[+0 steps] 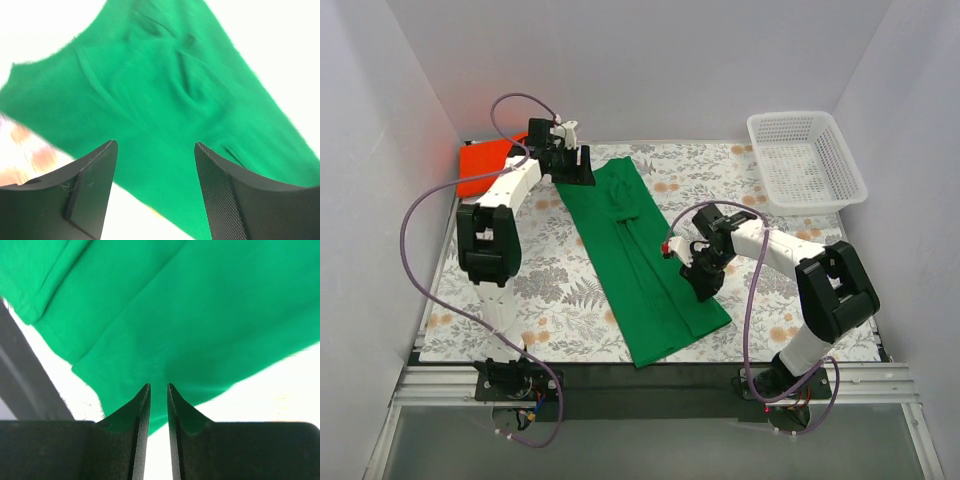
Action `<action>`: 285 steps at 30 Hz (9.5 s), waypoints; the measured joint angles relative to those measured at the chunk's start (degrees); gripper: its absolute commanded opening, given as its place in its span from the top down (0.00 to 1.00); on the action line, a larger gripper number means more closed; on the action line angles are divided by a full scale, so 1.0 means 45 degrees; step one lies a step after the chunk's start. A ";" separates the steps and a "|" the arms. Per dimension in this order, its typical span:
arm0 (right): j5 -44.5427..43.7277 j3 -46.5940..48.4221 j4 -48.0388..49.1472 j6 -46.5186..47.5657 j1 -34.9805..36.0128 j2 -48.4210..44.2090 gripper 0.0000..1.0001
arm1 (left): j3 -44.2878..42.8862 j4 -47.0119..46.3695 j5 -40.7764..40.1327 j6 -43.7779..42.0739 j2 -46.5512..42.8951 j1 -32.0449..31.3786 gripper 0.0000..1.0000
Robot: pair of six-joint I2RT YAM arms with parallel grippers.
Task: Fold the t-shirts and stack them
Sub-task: Fold the tshirt
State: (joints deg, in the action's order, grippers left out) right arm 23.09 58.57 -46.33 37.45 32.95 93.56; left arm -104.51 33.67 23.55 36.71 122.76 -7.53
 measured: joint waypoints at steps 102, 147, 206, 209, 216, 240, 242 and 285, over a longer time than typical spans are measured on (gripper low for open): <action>0.2521 1.0530 0.3419 -0.5260 -0.2919 0.6484 0.36 | 0.4915 -0.2565 0.2608 0.1394 -0.2963 0.0087 0.10; -0.2526 -0.2472 0.6766 -0.1234 0.5197 -0.0913 0.51 | 1.8340 -0.2599 0.4299 -1.2667 -1.3600 -0.2040 0.45; -0.2108 0.9277 0.3589 0.4775 -0.0476 0.6018 0.99 | 0.5231 -0.2885 0.5129 -1.3318 -0.1889 -0.0019 1.00; -0.2137 0.9870 0.3565 0.4833 -0.0563 0.6577 0.99 | 0.4862 -0.3279 0.5124 -1.3245 -0.1311 -0.0005 1.00; -0.2754 1.1006 0.3696 0.4702 -0.0699 0.7611 0.68 | 0.4575 -0.4639 0.4813 -1.2531 -0.0597 0.0019 0.71; -0.1792 0.5226 0.4216 0.2482 0.0457 0.2861 0.51 | 1.2167 -0.6815 0.4745 -1.0180 -0.6708 0.0019 0.49; -0.1758 0.4741 0.4274 0.2463 0.0665 0.3181 0.49 | 1.2570 -0.6713 0.4668 -1.0540 -0.6577 -0.0180 0.48; -0.0729 0.1472 0.0340 0.1797 0.2856 -0.2380 0.99 | 1.3104 0.2550 0.5032 -1.3891 -1.3367 -0.1855 0.97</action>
State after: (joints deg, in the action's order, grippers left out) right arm 19.81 65.19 -44.80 45.54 45.80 82.85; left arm -45.54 45.15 46.19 -25.80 62.61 -15.88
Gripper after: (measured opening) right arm 0.032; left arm 0.055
